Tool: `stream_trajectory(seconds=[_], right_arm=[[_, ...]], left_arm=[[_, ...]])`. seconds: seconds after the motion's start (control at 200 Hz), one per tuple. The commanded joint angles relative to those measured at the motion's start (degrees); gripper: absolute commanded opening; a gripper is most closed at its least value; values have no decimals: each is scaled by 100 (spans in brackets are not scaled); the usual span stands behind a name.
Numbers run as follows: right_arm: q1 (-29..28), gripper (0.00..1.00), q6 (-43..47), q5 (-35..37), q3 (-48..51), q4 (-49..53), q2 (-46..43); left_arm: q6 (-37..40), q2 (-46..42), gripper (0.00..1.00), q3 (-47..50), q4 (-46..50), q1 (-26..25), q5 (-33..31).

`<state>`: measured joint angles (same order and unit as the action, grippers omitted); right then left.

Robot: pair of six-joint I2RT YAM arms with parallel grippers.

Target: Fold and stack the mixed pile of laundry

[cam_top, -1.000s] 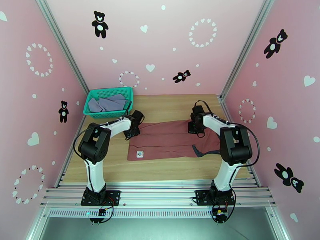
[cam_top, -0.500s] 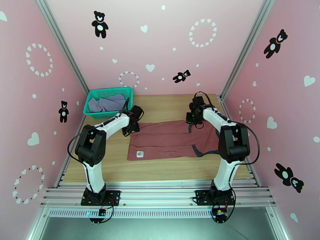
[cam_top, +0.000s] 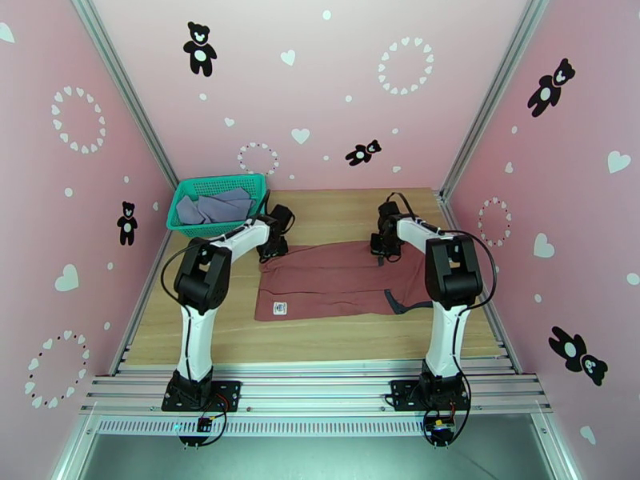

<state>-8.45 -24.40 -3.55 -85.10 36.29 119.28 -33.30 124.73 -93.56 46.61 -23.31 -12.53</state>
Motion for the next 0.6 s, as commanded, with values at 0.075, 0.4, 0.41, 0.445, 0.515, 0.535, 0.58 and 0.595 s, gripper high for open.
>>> stream_trajectory(seconds=[0.075, 0.4, 0.41, 0.445, 0.515, 0.535, 0.58, 0.595], right_arm=[[224, 17, 206, 172, -94, 510, -520], [542, 43, 234, 673, 787, 1413, -2523], [552, 44, 212, 683, 866, 1415, -2583], [586, 47, 131, 721, 1131, 1417, -2783], [646, 49, -62, 702, 1744, 1295, -3075], [667, 50, -122, 678, 1896, 1236, -3113], [691, 50, -235, 612, 2212, 1093, -3150], [695, 50, -266, 584, 2306, 1039, -3140]], left_arm=[[-76, -39, 36, 444, 25, 158, -223], [-92, -1193, 37, 832, 355, 195, -486], [-83, -1226, 37, 827, 357, 195, -476], [-65, -1348, 37, 792, 375, 187, -420], [25, -1450, 38, 641, 400, 170, -240], [60, -1442, 38, 580, 402, 173, -183], [163, -1386, 38, 426, 382, 156, -8], [197, -1356, 39, 381, 357, 152, 52]])
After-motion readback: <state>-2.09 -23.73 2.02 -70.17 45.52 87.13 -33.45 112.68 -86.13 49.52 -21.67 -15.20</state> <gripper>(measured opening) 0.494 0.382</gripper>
